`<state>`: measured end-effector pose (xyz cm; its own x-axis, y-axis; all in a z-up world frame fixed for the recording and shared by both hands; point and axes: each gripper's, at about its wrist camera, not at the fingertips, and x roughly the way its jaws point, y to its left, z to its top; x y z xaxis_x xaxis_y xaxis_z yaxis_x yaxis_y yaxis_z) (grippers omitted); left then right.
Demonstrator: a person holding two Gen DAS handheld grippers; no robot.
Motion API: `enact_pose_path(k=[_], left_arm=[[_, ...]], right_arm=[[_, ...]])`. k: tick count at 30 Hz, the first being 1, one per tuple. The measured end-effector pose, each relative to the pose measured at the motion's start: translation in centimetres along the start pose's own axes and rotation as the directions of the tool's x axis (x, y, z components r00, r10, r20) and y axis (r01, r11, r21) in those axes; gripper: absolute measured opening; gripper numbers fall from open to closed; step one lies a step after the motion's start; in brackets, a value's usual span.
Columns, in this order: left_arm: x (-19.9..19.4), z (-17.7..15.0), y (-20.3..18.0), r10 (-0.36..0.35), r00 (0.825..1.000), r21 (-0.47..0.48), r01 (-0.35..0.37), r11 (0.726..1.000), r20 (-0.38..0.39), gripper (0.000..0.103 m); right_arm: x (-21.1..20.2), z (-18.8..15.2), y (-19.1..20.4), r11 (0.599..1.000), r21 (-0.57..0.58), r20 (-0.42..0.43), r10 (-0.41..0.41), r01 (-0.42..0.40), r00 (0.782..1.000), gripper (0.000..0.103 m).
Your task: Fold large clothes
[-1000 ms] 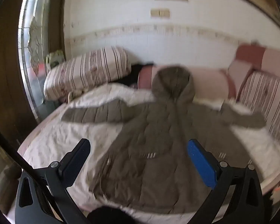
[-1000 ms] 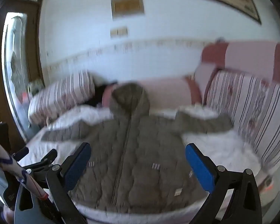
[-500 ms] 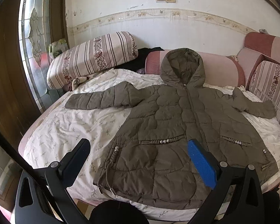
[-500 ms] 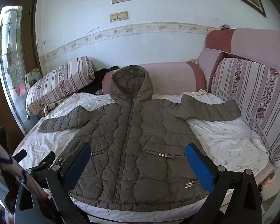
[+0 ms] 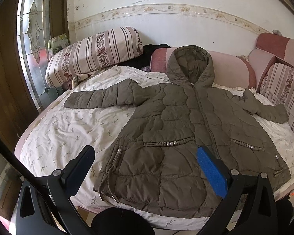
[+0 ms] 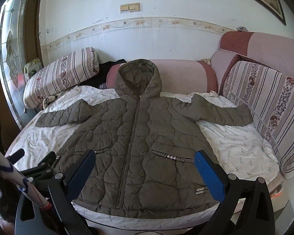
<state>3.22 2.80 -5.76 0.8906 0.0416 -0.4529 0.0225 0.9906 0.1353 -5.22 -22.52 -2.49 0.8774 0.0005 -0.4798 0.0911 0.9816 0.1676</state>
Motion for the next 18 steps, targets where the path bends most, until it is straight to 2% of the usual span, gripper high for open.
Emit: enact_pose_path(k=[3, 6, 7, 9, 18], left_arm=[[-0.6, 0.0, 0.0, 0.014, 0.999, 0.055, -0.012, 0.998, -0.050, 0.103], [-1.0, 0.1, 0.0, 0.021, 0.997, 0.068, -0.016, 0.998, -0.070, 0.103], [-1.0, 0.2, 0.1, 0.019, 0.998, 0.064, -0.015, 0.998, -0.066, 0.103], [-0.4, 0.0, -0.2, 0.006, 1.000, 0.014, -0.006, 1.000, -0.009, 0.103], [-1.6, -0.2, -0.9, 0.013, 0.997, 0.008, -0.014, 1.000, 0.071, 0.103]], right_arm=[[0.2, -0.2, 0.0, 1.000, -0.003, -0.008, -0.004, 0.004, 1.000, 0.103], [0.2, -0.3, -0.2, 1.000, -0.004, -0.007, -0.006, 0.006, 1.000, 0.103], [0.1, -0.4, -0.3, 1.000, -0.006, -0.007, -0.007, 0.006, 1.000, 0.103], [0.0, -0.5, -0.5, 1.000, -0.005, -0.004, -0.011, 0.011, 1.000, 0.103], [-0.9, -1.0, -1.6, 1.000, 0.010, 0.004, -0.015, 0.015, 1.000, 0.103]])
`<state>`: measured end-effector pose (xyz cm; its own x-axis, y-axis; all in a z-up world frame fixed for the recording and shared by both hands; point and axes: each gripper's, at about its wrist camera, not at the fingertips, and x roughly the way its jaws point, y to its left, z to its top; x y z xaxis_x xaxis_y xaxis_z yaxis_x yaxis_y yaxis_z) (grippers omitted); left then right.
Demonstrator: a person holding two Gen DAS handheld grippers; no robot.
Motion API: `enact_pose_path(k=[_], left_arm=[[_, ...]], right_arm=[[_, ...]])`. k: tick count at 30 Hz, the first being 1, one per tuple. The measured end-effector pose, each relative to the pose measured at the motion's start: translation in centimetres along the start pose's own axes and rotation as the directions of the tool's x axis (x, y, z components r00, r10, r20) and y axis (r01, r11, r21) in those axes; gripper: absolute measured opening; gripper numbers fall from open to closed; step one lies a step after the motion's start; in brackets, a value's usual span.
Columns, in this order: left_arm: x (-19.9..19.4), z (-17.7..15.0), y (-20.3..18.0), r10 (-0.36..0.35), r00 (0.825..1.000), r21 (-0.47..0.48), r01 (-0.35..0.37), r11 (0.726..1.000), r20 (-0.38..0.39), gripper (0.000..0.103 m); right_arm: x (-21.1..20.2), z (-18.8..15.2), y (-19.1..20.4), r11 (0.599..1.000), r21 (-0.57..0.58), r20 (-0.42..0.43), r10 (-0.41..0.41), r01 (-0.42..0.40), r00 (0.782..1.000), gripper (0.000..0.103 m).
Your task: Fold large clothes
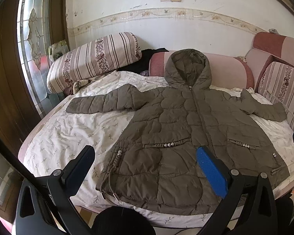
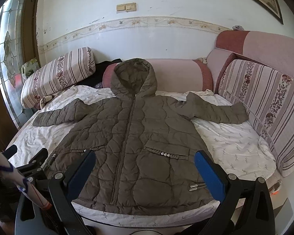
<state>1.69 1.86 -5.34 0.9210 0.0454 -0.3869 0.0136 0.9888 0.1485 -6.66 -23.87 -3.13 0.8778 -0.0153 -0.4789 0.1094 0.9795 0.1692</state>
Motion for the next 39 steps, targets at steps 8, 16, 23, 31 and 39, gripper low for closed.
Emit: enact_pose_path(k=[8, 16, 23, 31, 39], left_arm=[[-0.7, 4.1, -0.2, 0.031, 1.000, 0.009, -0.031, 0.999, -0.002, 0.103], [2.2, 6.2, -1.3, 0.011, 0.999, 0.009, -0.011, 1.000, -0.050, 0.103], [4.9, 4.1, -2.3, -0.023, 0.988, 0.010, 0.025, 1.000, -0.152, 0.103], [9.8, 5.4, -3.6, -0.027, 0.988, -0.041, 0.021, 0.999, -0.155, 0.103], [19.3, 5.8, -8.9, -0.061, 0.981, 0.008, 0.063, 0.998, -0.182, 0.103]], right_arm=[[1.5, 1.0, -5.0, 0.995, 0.077, -0.027, -0.055, 0.057, 0.998, 0.103], [4.0, 2.1, -7.8, 0.980, 0.121, -0.055, -0.150, 0.155, 0.987, 0.103], [6.3, 1.8, -9.2, 0.976, 0.147, -0.131, -0.140, 0.159, 0.981, 0.103], [8.7, 1.4, -12.5, 0.961, 0.223, -0.181, -0.127, 0.166, 0.975, 0.103], [15.0, 3.0, -17.2, 0.929, 0.291, -0.226, -0.164, 0.228, 0.960, 0.103]])
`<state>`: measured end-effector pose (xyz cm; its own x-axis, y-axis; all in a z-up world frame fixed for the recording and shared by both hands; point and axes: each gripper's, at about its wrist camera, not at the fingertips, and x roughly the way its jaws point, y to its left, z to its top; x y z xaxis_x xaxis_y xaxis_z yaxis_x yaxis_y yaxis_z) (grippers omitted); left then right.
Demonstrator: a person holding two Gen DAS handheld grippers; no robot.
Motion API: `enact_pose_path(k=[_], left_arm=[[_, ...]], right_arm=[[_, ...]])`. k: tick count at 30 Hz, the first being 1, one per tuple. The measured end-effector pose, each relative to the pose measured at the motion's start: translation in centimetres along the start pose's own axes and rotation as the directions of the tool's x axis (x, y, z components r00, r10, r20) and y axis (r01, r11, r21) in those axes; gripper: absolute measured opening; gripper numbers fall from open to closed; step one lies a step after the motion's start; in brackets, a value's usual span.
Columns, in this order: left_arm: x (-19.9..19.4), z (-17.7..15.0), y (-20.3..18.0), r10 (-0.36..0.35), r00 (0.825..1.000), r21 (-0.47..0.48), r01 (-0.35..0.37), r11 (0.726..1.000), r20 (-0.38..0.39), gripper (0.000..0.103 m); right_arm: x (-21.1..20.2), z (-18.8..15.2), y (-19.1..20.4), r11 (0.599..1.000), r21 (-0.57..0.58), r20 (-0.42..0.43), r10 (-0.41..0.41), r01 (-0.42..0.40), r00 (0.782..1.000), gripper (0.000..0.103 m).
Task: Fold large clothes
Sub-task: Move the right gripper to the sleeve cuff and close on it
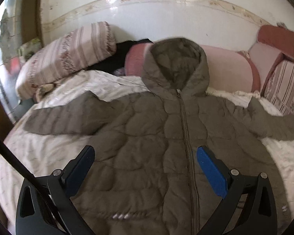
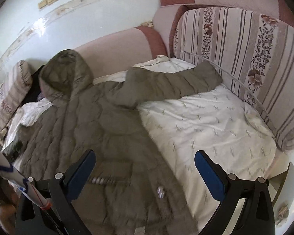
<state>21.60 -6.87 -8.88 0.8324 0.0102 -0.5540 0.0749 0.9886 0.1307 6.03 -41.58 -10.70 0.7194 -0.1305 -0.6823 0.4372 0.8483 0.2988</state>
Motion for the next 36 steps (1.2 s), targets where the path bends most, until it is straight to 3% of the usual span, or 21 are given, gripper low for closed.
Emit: enact_pose_path(k=[1, 3, 8, 11, 15, 23, 29, 36], left_arm=[[1.5, -0.5, -0.4, 0.037, 0.999, 0.020, -0.036, 0.999, -0.038, 0.103], [3.5, -0.3, -0.9, 0.042, 0.996, 0.048, -0.038, 0.998, -0.083, 0.103], [6.1, -0.3, -0.9, 0.064, 0.991, 0.068, -0.056, 0.996, -0.114, 0.103], [6.8, -1.0, -0.7, 0.046, 0.992, 0.077, -0.037, 0.996, -0.122, 0.103], [7.0, -1.7, -1.4, 0.060, 0.989, 0.113, -0.045, 0.993, -0.132, 0.103], [6.9, -3.3, -3.4, 0.056, 0.986, 0.201, -0.024, 0.979, -0.154, 0.103], [7.4, -3.3, -3.0, 0.062, 0.984, 0.179, -0.032, 0.983, -0.165, 0.103], [8.1, -3.5, -2.9, 0.061, 0.980, 0.176, -0.027, 0.984, -0.187, 0.103]], right_arm=[[1.0, 0.6, -0.4, 1.000, -0.001, 0.004, -0.008, 0.008, 1.000, 0.103], [3.2, 1.5, -0.8, 1.000, 0.003, -0.005, -0.017, 0.017, 1.000, 0.103], [8.2, 2.9, -4.1, 0.996, 0.086, -0.014, -0.027, 0.028, 1.000, 0.103], [9.6, 2.7, -6.6, 0.982, 0.187, -0.061, 0.023, -0.012, 0.998, 0.103], [9.9, 3.0, -8.3, 0.959, 0.272, -0.082, 0.098, -0.072, 0.992, 0.103], [9.8, 2.3, -11.1, 0.959, 0.283, -0.056, 0.048, -0.030, 0.997, 0.103], [11.2, 3.2, -13.5, 0.938, 0.345, -0.053, 0.057, -0.035, 0.997, 0.097], [13.8, 5.7, -14.4, 0.952, 0.307, -0.040, 0.010, 0.003, 0.999, 0.094]])
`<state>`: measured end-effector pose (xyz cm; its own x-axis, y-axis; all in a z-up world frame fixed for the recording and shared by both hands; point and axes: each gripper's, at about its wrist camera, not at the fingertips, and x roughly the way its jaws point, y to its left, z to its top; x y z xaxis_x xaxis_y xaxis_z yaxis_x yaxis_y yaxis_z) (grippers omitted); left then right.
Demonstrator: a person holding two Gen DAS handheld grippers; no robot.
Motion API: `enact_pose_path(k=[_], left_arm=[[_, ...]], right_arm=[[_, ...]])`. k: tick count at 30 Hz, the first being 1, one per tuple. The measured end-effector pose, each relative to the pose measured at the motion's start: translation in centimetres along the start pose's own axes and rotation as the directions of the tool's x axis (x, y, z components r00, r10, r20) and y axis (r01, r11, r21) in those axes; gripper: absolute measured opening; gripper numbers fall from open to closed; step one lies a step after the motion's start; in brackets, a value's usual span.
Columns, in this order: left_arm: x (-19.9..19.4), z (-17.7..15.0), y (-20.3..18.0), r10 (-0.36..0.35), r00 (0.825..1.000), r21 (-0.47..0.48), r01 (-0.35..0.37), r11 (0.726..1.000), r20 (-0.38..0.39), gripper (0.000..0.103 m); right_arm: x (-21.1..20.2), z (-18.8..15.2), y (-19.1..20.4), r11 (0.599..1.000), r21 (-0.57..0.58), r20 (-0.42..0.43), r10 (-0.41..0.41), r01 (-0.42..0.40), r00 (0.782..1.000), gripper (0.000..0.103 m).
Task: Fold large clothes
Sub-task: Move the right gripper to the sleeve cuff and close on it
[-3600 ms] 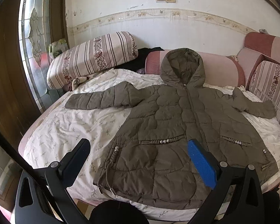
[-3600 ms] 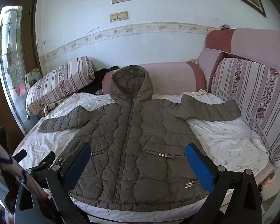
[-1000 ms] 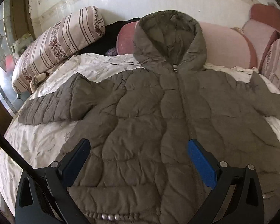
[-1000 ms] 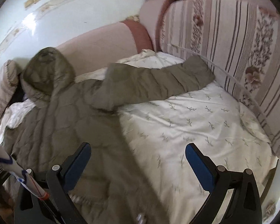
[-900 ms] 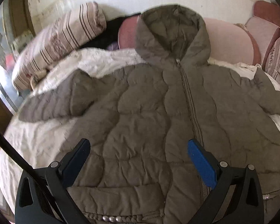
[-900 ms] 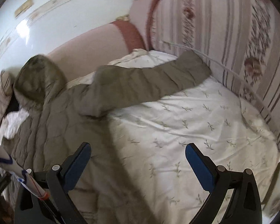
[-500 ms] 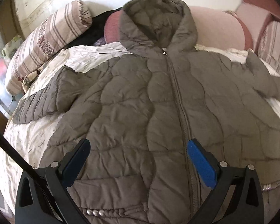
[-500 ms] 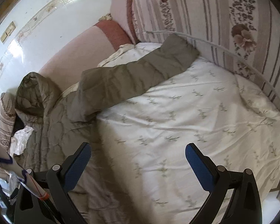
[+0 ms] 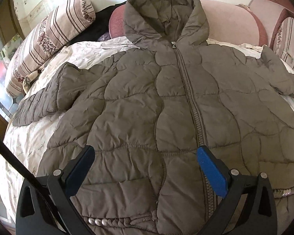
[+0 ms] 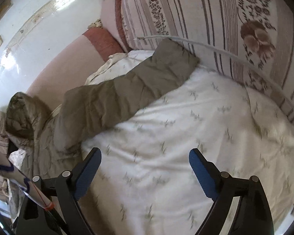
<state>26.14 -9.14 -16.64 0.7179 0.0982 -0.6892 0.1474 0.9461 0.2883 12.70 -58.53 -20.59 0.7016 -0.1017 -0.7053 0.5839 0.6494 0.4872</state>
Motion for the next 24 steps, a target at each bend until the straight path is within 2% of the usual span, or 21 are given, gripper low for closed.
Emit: enact_pose_path(k=[6, 9, 15, 17, 20, 24], left_arm=[[0.1, -0.1, -0.1, -0.007, 1.000, -0.004, 0.007, 1.000, -0.004, 0.103], [0.1, -0.2, -0.1, -0.012, 1.000, -0.003, 0.012, 1.000, -0.003, 0.103], [0.7, -0.3, -0.4, -0.020, 1.000, 0.012, 0.020, 1.000, -0.018, 0.103], [0.9, -0.4, -0.6, -0.023, 0.999, 0.019, 0.023, 1.000, -0.023, 0.103], [1.2, -0.5, -0.8, -0.026, 0.999, 0.030, 0.027, 0.999, -0.030, 0.103], [1.7, -0.6, -1.0, -0.033, 0.998, 0.038, 0.035, 0.999, -0.047, 0.103]], right_arm=[[1.6, 3.2, -1.8, 0.998, 0.064, 0.034, -0.031, 0.029, 0.999, 0.093], [2.7, 5.0, -2.9, 0.992, 0.101, 0.051, -0.084, 0.079, 0.995, 0.089], [5.0, 8.4, -4.5, 0.983, 0.167, 0.076, -0.095, 0.081, 0.993, 0.080], [5.9, 9.1, -4.7, 0.980, 0.171, 0.072, -0.115, 0.101, 0.991, 0.074], [7.7, 10.3, -5.0, 0.975, 0.182, 0.065, -0.139, 0.125, 0.988, 0.071], [9.2, 11.6, -5.0, 0.970, 0.171, 0.081, -0.192, 0.176, 0.978, 0.071]])
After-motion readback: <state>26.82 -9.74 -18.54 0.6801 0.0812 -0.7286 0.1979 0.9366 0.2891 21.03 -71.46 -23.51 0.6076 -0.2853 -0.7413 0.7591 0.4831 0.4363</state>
